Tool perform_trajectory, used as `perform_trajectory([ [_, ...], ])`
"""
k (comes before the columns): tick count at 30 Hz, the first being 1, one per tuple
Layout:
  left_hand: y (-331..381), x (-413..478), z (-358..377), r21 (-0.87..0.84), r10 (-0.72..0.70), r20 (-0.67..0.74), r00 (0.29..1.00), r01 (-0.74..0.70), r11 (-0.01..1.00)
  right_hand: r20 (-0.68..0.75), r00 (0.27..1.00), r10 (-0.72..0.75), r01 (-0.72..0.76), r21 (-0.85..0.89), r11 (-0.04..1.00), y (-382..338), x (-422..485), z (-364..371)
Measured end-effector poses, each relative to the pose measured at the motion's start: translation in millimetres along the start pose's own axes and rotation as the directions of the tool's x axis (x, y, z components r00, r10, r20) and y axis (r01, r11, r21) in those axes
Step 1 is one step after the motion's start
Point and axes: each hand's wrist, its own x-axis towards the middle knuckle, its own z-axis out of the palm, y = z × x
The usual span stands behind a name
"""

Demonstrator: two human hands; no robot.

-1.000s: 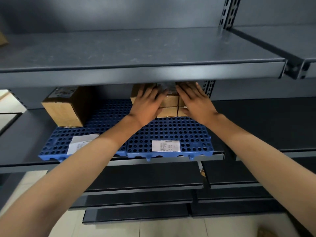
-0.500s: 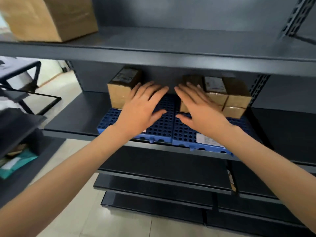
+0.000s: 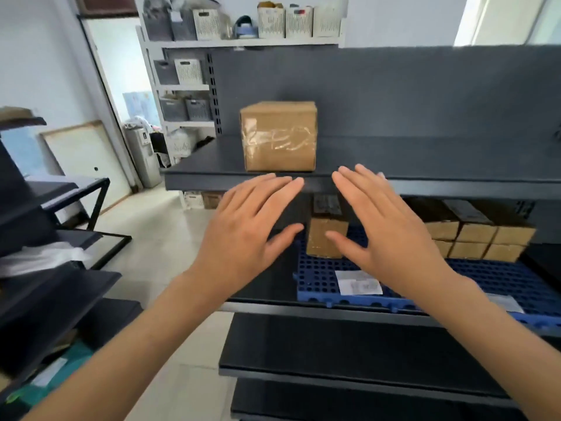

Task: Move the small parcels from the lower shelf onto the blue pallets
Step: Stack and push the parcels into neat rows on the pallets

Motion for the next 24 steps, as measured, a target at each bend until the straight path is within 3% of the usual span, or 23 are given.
perform_trajectory([
  [3, -43.2, 20.8, -5.3, 0.077, 0.047, -0.036, 0.998, -0.044, 0.996, -0.059, 0.998, -0.014, 0.009, -0.09, 0.996, -5.7, 47.3, -2.0],
  [6, -79.8, 48.2, 0.0, 0.111, -0.012, -0.024, 1.0, 0.015, 0.994, -0.101, 0.995, 0.004, -0.014, -0.102, 0.995, 0.8, 90.3, 2.7],
  [11, -109.1, 87.8, 21.5, 0.092, -0.182, 0.106, 0.978, 0.173, 0.981, 0.069, 0.976, 0.205, -0.206, -0.002, 0.979, 24.3, 136.1, 16.5],
  [16, -115.5, 88.1, 37.4, -0.258, -0.252, 0.263, 0.931, 0.32, 0.912, 0.195, 0.96, 0.2, -0.219, 0.084, 0.972, 31.5, 144.7, 23.5],
  [24, -66.6, 58.6, 4.7, -0.297, -0.233, 0.015, 0.972, 0.227, 0.927, 0.026, 0.978, 0.205, -0.205, 0.017, 0.979, -13.1, 101.5, -16.5],
])
